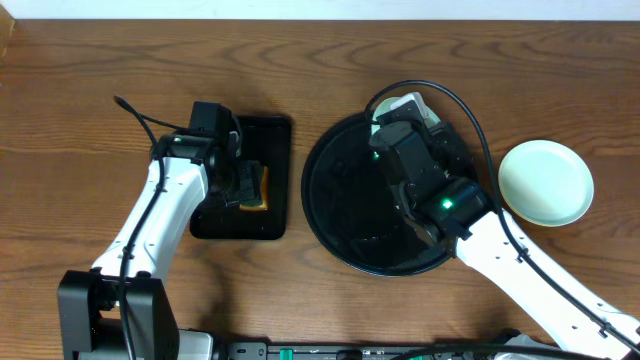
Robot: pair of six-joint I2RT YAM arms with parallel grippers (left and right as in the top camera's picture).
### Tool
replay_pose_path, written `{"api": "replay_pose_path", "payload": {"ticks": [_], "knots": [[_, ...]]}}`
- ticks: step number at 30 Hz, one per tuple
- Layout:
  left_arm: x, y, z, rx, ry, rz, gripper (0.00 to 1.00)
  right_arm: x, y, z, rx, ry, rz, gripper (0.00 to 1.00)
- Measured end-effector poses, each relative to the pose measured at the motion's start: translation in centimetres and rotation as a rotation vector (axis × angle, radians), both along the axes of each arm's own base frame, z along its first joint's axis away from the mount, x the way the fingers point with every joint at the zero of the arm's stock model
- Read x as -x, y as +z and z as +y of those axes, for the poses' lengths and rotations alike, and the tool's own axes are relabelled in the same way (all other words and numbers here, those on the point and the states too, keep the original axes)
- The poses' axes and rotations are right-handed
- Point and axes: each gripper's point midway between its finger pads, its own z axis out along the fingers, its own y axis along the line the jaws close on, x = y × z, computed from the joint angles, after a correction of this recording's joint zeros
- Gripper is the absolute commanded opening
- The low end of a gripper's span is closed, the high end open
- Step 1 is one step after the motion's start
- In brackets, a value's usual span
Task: Clean dirty plates on tray and stack at the side
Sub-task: 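Carry the green plate right and set it on the plate stack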
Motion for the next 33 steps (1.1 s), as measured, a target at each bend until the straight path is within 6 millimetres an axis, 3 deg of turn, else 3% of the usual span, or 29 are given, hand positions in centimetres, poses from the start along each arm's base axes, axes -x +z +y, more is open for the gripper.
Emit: {"api": "replay_pose_path", "payload": {"ticks": [7,11,15,25,33], "knots": [[-0.1,0.0,0.0,0.001,0.000,-0.005,0.62,-0.2,0.3,-0.5,-0.006,-0.023,-0.019,0.01],[-0.2,0.0,0.0,0.001,0.000,-0.007,0.62,-0.6,-0.1,-2.6,-0.058,-0.106,-0.024,0.01],[-0.2,0.0,0.0,0.001,0.000,-0.008,0.62,-0.7,-1.4,-6.7,-0.160,-0.261,-0.008,0.01],[-0.2,0.0,0.0,0.001,0.000,-0.008,0.62,0.9,-6.2,-19.9,-0.588,-0.744,0.038,0.01],[-0.2,0.0,0.0,0.001,0.000,-0.008,0.62,2.7,-10.4,-26.0,-0.804,-0.959,0.095,0.01]]}}
